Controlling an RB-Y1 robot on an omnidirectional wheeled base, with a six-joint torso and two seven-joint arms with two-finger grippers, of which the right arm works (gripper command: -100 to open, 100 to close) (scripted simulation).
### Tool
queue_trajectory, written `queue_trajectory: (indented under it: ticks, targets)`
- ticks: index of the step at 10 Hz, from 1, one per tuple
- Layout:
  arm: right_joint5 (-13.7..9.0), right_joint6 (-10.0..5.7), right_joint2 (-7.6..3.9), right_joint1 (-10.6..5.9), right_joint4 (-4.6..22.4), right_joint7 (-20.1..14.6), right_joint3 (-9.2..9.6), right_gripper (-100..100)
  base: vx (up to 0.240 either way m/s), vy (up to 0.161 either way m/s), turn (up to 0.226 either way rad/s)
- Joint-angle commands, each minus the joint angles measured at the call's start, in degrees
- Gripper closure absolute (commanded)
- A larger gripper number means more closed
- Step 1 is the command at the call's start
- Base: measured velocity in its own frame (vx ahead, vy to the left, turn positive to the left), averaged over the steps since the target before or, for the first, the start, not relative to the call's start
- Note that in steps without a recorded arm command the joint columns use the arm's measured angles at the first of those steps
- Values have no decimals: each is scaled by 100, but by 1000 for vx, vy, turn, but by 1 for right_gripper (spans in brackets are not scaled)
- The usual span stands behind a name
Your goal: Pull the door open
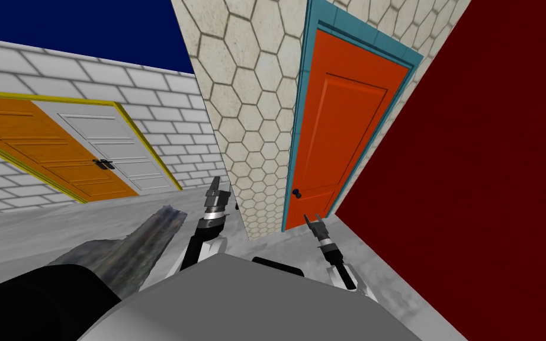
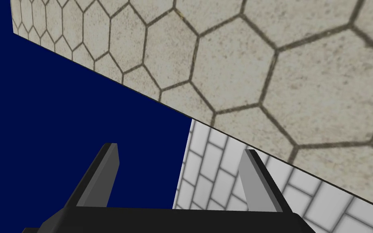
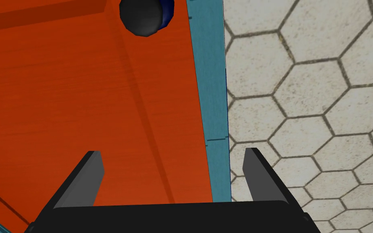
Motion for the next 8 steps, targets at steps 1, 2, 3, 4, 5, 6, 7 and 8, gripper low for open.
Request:
queue_trajectory:
  ticks: [1,2,3,4,5,6,7,8]
  targets:
    - [48,-48,-24,-68,188,107,4,-100,67,-36,51]
    - [109,-103,-46,-154,420,236,10,-100,105,-61,81]
    - [139,-131,-58,-197,535,299,13,-100,121,-63,66]
    - [163,-153,-66,-231,628,351,16,-100,105,-47,30]
    - [187,-175,-75,-265,721,402,18,-100,79,-43,27]
    - [211,-197,-84,-299,813,454,20,-100,55,-35,41]
    - [235,-219,-92,-334,906,505,23,-100,53,-23,33]
    - [276,-257,-107,-393,1068,594,27,-100,77,-28,42]
